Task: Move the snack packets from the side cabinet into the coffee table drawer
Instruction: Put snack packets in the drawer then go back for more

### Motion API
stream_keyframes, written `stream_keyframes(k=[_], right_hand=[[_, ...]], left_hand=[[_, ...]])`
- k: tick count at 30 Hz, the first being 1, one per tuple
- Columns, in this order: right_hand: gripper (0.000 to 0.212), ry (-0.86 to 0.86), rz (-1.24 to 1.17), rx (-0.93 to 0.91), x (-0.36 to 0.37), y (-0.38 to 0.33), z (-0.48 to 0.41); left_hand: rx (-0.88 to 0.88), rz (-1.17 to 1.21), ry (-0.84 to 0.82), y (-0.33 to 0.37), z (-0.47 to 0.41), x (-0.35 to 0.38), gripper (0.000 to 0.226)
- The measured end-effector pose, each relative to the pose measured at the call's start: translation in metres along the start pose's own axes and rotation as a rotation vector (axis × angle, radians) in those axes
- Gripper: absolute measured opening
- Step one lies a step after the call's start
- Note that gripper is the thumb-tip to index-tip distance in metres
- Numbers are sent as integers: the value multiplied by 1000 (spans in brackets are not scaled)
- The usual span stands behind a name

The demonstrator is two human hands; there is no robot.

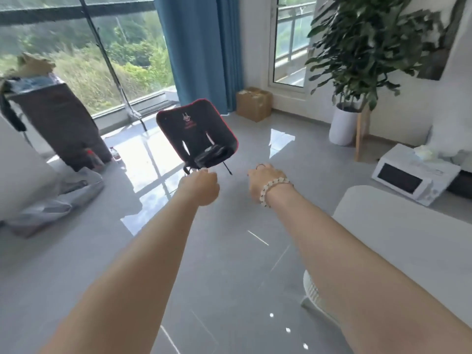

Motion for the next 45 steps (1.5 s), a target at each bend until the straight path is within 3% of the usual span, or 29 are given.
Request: stream_keyframes(k=[8,16,23,29,34,45], right_hand=[[44,117,-58,-443,-2,-205,-34],[42,243,-82,-826,8,-408,-54],[38,211,-111,-1125,-5,-579,-92],[35,84,-52,-1358,0,-700,-64],[36,48,-27,-1609,15,-771,-10],[37,41,59,-1808,50,-914,48]], left_hand=[[-396,83,37,-189,74,28,42],[-791,21,31,-362,147,50,46],[-1080,80,58,-492,186,55,47],[-1339,151,-24,-550,264,83,46],[-1576,194,68,-580,334,93,43],[-1823,211,91,-675,425,148,44]])
Point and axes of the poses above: each hand's wrist, its own z-axis away from the middle knuckle, its own x-axis out of the palm, y = z × x, the point moved 6 cm from there along -z, towards the middle knuckle, and after that the axes turned 10 degrees about x, right-handed, at the moved point
